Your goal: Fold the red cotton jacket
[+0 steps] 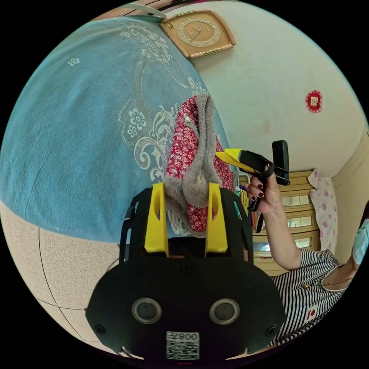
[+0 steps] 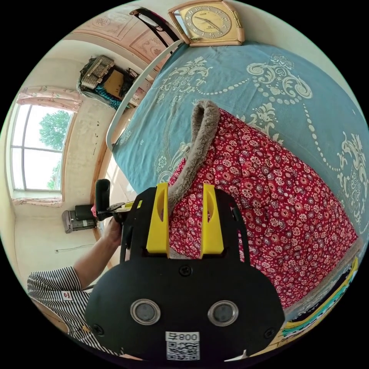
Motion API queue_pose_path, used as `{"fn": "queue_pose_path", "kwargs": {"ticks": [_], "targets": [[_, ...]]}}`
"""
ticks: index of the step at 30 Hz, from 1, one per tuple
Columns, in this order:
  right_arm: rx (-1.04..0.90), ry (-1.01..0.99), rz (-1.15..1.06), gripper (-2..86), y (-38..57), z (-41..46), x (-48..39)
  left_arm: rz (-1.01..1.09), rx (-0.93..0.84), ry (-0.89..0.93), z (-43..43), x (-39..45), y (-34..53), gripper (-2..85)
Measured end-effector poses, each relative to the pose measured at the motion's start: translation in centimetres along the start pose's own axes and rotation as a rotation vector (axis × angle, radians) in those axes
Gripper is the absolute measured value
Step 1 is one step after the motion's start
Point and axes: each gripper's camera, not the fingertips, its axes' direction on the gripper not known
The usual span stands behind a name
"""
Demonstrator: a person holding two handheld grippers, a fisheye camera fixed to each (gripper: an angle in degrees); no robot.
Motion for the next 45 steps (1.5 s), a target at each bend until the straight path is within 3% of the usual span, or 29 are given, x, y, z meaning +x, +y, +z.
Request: {"fn": "queue_pose_path", "kwargs": {"ticks": [10,17,21,29,34,45], "targets": [[-0.128,0.212,0.056,18.7,-3.8,4.4,-3.2,0.186,0.024,-0.119,4.0,3.4,1.4,8.0],[-0.182,0.449,-0.020,12.2,-3.0,6.1,-3.9,0.324,0.003,-0.245,8.9,5.8,2.2,7.1],[-0.129,0.300,0.002,9.9,-1.0,3.2,-1.2,0.374,0.014,-0.221,10.2,6.6,3.2,6.0],[0.157,-0.110,0.036,8.6,9.1,-8.8,7.9,0.698,0.016,-0.069,15.3,13.7,6.0,1.8],[0.340,-0.310,0.115,8.5,17.8,-14.2,15.1,0.701,0.070,-0.015,18.3,14.4,7.2,0.5],[0.560,-0.539,0.249,8.4,34.0,-19.0,30.2,0.769,-0.185,-0.100,35.4,15.8,6.5,0.2]]}}
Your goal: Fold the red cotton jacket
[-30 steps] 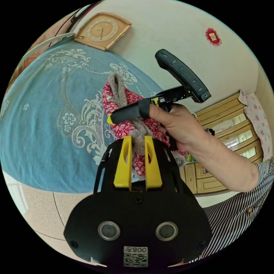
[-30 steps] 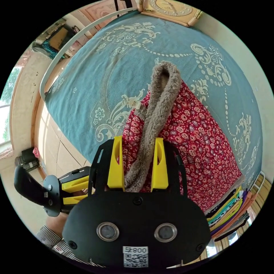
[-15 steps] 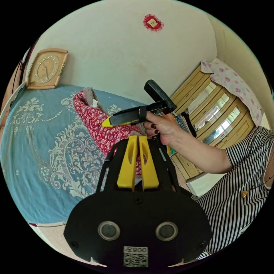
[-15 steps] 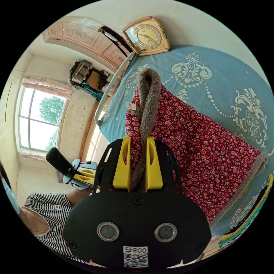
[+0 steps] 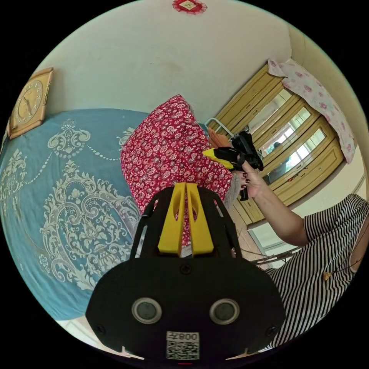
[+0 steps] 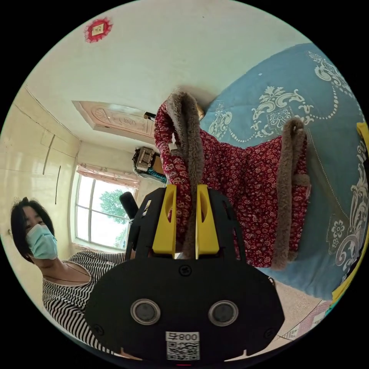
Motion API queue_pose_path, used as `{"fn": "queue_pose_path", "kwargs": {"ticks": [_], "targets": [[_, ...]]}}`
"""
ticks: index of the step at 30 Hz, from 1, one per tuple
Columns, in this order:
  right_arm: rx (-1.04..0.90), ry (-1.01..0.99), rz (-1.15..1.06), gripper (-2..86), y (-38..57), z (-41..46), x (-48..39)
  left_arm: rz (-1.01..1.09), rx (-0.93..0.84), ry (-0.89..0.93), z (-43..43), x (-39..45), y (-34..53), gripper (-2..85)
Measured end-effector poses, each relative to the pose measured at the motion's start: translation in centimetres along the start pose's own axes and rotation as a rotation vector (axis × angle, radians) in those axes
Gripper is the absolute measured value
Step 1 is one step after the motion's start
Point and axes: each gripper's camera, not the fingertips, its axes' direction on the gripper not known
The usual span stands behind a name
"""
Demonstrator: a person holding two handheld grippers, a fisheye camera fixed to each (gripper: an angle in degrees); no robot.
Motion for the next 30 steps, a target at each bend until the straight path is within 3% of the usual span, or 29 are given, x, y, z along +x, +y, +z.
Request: {"fn": "queue_pose_path", "kwargs": {"ticks": [7,12,16,22,25,27,30], "targets": [[0.131,-0.110,0.178,8.3,3.8,-6.9,9.5,0.080,-0.189,0.004,14.5,0.5,-3.4,0.2],[0.149,0.064,0.300,7.4,6.0,-9.4,12.5,0.142,-0.319,-0.057,23.1,0.1,-3.1,0.2],[0.206,0.275,0.147,1.9,7.4,-10.9,8.2,0.160,-0.309,-0.126,27.4,-0.5,-2.0,0.1],[-0.116,0.577,-0.084,0.3,6.3,-3.4,6.1,0.181,-0.190,-0.138,27.8,0.0,-2.0,0.1],[-0.100,0.603,-0.105,0.1,6.7,-2.3,6.4,0.202,-0.097,-0.205,28.0,-0.4,-4.1,0.1],[-0.108,0.620,-0.114,0.1,6.9,-1.9,6.4,0.201,-0.128,-0.252,30.0,-1.6,-5.7,0.2],[-0.118,0.692,-0.170,0.1,7.3,-0.9,5.6,0.259,-0.314,-0.385,35.7,-3.8,-6.8,0.2]]}}
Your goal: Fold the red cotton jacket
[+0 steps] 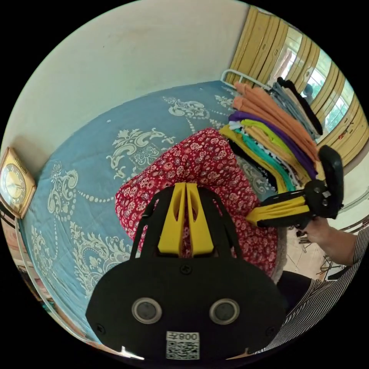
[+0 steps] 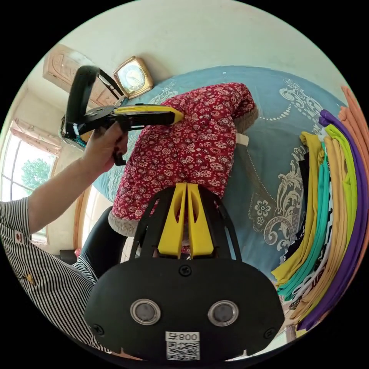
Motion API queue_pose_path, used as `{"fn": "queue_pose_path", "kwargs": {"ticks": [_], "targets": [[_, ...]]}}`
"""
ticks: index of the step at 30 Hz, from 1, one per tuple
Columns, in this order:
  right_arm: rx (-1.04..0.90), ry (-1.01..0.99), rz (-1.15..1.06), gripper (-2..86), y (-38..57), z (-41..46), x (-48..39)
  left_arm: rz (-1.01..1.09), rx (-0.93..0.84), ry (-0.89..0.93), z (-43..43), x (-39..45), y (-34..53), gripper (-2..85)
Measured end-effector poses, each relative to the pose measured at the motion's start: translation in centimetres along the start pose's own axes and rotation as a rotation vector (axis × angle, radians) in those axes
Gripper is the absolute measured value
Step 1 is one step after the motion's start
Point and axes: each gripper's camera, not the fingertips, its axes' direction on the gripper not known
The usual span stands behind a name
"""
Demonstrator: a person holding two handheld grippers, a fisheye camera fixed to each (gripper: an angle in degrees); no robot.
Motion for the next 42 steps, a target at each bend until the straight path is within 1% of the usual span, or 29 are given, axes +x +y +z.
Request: {"fn": "queue_pose_path", "kwargs": {"ticks": [1,2,5,6,8,9,10,12,14,16,18,20,21,23,25,27,28,30,32,34,36,38,40,42], "targets": [[0.001,0.050,-0.030,0.1,0.0,0.3,-0.8,0.022,-0.055,-0.055,2.5,0.2,-0.1,0.2],[0.002,0.099,-0.060,0.1,-0.1,0.7,-1.6,0.010,-0.061,-0.073,3.9,0.2,0.1,0.2],[-0.013,0.213,-0.100,0.1,-0.2,1.8,-3.0,-0.045,-0.051,-0.004,4.7,-0.6,0.0,0.1],[-0.014,0.218,-0.101,0.1,-0.1,1.8,-3.1,-0.049,-0.036,0.014,4.4,-0.8,0.1,0.1],[-0.006,0.196,-0.091,0.1,0.3,1.9,-2.9,-0.055,0.068,0.060,2.4,-0.9,0.5,0.1],[0.000,0.184,-0.088,0.1,0.5,1.8,-2.8,-0.063,0.090,0.045,1.9,-0.9,0.5,0.1],[0.002,0.162,-0.080,0.1,0.7,1.9,-2.5,-0.081,0.125,-0.014,1.3,-1.0,0.6,0.1],[0.005,0.149,-0.076,0.1,0.8,1.9,-2.3,-0.092,0.107,-0.057,2.3,-1.7,0.6,0.1],[-0.003,0.158,-0.088,0.1,0.8,1.9,-2.4,-0.088,-0.032,-0.033,6.9,-2.9,0.8,0.1],[-0.011,0.169,-0.091,0.1,0.7,2.0,-2.5,-0.141,-0.009,-0.002,7.5,-3.5,1.1,0.1],[-0.015,0.160,-0.083,0.1,0.8,1.7,-2.1,-0.120,-0.013,-0.003,6.8,-3.1,0.8,0.1],[0.001,0.096,-0.065,0.1,1.2,0.8,-1.4,-0.104,0.098,0.012,4.0,-2.0,2.1,0.1],[0.004,0.080,-0.063,0.0,1.4,0.6,-1.2,-0.099,0.125,0.036,3.2,-1.7,2.6,0.1],[0.015,0.006,-0.040,0.0,1.7,-0.6,-0.2,-0.055,0.194,0.198,1.1,0.7,5.4,0.1],[0.026,-0.065,-0.022,0.0,1.8,-1.7,0.6,-0.009,0.184,0.261,0.7,3.2,7.8,0.1],[0.058,-0.112,-0.014,0.0,1.7,-3.3,1.1,0.039,0.096,0.228,2.0,5.6,9.6,0.1],[0.108,-0.120,-0.016,0.0,1.5,-4.7,1.2,0.035,0.049,0.171,3.3,6.5,10.7,0.1],[0.177,-0.078,-0.031,0.0,0.4,-6.6,1.1,0.017,0.100,0.184,4.1,6.5,11.9,0.1],[0.226,-0.001,-0.047,0.0,-2.2,-7.6,0.9,-0.034,0.106,0.228,4.5,5.8,12.2,0.1],[0.203,0.068,-0.034,0.0,-4.8,-6.4,1.6,-0.024,0.097,0.225,4.3,5.9,12.2,0.1],[0.137,0.094,-0.006,0.0,-7.3,-4.0,2.8,0.000,0.111,0.192,4.0,6.3,12.6,0.1],[-0.022,0.128,0.021,0.0,-9.6,0.7,4.4,0.013,0.128,0.160,3.7,6.8,13.2,0.1],[-0.104,0.144,0.033,0.0,-9.8,3.7,4.8,-0.004,0.127,0.168,3.1,6.7,13.1,0.1],[-0.067,0.184,0.025,0.0,-9.4,3.8,4.3,-0.013,0.141,0.198,1.3,6.4,12.6,0.1]]}}
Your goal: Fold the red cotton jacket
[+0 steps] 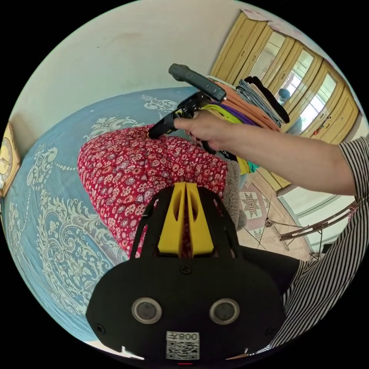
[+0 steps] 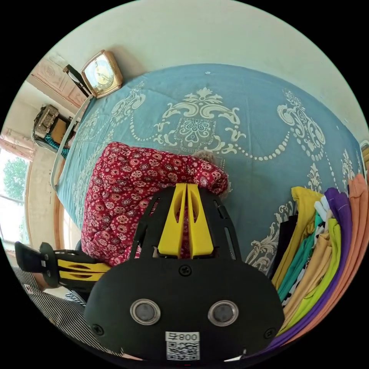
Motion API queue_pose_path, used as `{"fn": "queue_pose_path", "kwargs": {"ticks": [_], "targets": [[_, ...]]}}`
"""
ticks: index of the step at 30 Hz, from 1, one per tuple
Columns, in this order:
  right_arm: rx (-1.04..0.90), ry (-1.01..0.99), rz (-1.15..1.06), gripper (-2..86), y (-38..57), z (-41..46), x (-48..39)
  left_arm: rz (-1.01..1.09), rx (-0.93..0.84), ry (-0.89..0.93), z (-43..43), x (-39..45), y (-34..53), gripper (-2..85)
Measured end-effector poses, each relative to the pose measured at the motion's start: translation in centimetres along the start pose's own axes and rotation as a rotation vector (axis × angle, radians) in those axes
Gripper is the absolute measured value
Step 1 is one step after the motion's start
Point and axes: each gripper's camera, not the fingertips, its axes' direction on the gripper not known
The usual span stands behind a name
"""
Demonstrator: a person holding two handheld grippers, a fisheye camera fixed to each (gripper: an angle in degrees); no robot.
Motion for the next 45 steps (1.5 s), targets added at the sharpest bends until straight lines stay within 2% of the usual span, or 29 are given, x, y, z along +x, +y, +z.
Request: {"fn": "queue_pose_path", "kwargs": {"ticks": [3,5,9,10,12,16,19,22,25,27,29,31,34,39,42,43,45], "targets": [[0.018,0.039,-0.021,0.0,0.7,-0.1,-0.6,0.039,0.135,-0.105,-4.0,-0.3,-1.7,0.1],[0.032,-0.009,0.014,0.0,1.1,0.1,0.2,-0.025,0.130,-0.235,-4.3,-3.4,-3.7,0.1],[0.032,-0.034,0.033,0.1,1.5,0.3,0.6,-0.185,-0.039,-0.165,-0.7,-10.4,-4.9,0.1],[0.029,-0.013,0.026,0.1,1.7,0.5,0.4,-0.217,-0.038,-0.097,0.0,-11.5,-4.4,0.1],[0.026,-0.001,0.024,0.1,1.9,0.6,0.2,-0.220,-0.020,-0.090,-0.5,-11.5,-4.0,0.1],[0.073,-0.094,0.037,0.1,3.3,-1.8,1.1,-0.206,0.014,-0.145,-4.4,-8.6,-3.6,0.1],[0.195,-0.133,0.007,0.0,6.9,-5.9,0.9,-0.165,0.105,-0.054,-8.8,-5.1,-1.4,0.1],[0.239,-0.206,-0.058,0.0,12.0,-8.6,-0.7,-0.119,0.093,-0.008,-10.7,-0.7,1.8,0.1],[0.172,-0.222,-0.088,0.0,16.8,-7.6,-2.7,-0.144,-0.037,-0.046,-9.3,1.3,4.5,0.2],[0.088,-0.224,-0.071,0.0,18.6,-5.1,-3.3,-0.162,-0.054,-0.050,-8.3,1.1,5.7,0.1],[0.034,-0.183,-0.030,0.0,19.9,-1.4,-3.3,-0.274,-0.062,0.070,-7.9,-0.2,6.2,0.1],[0.052,-0.200,0.002,0.0,20.0,-0.6,-2.9,-0.289,-0.087,0.086,-8.7,-0.4,5.7,0.1],[0.017,-0.208,0.020,0.0,19.6,-0.8,-2.9,-0.233,-0.082,-0.018,-11.9,1.9,5.2,0.1],[0.148,-0.127,-0.040,0.0,22.5,-4.6,-5.7,-0.141,0.002,-0.092,-17.5,7.0,7.1,0.1],[0.176,-0.124,-0.035,0.1,24.4,-4.1,-6.9,-0.138,-0.141,-0.149,-16.4,7.9,8.4,0.1],[0.118,-0.118,-0.037,0.1,24.5,-2.6,-7.3,-0.148,-0.209,-0.146,-15.5,7.6,8.7,0.1],[0.012,-0.080,-0.037,0.1,24.3,0.4,-7.5,-0.187,-0.217,-0.126,-15.7,7.2,9.2,0.1]]}}
